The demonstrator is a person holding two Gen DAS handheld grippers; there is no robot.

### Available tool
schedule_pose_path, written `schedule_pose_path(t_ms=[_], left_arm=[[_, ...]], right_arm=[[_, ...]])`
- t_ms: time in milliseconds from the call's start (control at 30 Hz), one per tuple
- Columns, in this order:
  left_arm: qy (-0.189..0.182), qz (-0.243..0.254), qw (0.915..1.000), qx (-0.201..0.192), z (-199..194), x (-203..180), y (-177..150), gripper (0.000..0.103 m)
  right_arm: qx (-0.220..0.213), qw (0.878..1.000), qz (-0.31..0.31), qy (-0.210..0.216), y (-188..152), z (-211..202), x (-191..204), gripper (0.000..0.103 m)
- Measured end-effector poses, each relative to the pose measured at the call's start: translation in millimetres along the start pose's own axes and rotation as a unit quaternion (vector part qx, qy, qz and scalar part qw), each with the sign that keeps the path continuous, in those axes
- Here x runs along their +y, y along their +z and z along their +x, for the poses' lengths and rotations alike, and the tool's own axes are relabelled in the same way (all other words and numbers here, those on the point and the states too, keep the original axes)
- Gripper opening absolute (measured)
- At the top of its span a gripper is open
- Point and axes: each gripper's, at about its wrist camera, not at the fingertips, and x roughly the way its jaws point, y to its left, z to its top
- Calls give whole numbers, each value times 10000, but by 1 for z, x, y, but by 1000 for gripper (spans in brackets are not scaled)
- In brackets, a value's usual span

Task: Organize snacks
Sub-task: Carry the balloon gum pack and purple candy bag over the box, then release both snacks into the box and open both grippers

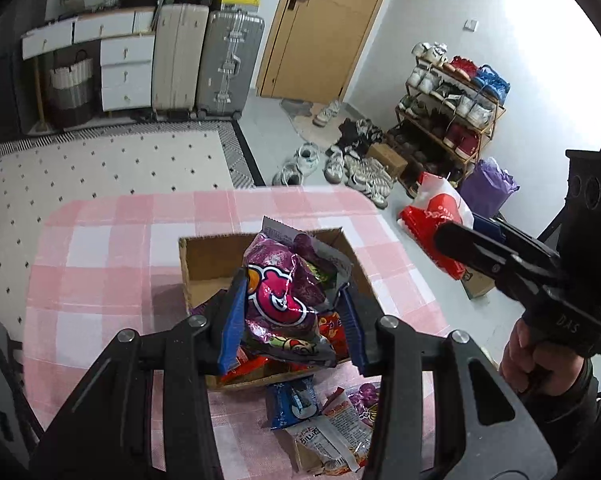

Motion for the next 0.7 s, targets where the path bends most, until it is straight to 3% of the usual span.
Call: schedule_pose_path(t_ms=[267,700], left_arm=[[-75,-70,9993,369,66,11,-16,40],[-166,-187,9975,664,130,44,-34,40]], right_arm=[[392,9992,95,57,-22,47,-16,48],[701,9974,188,46,-52,93,-34,49]])
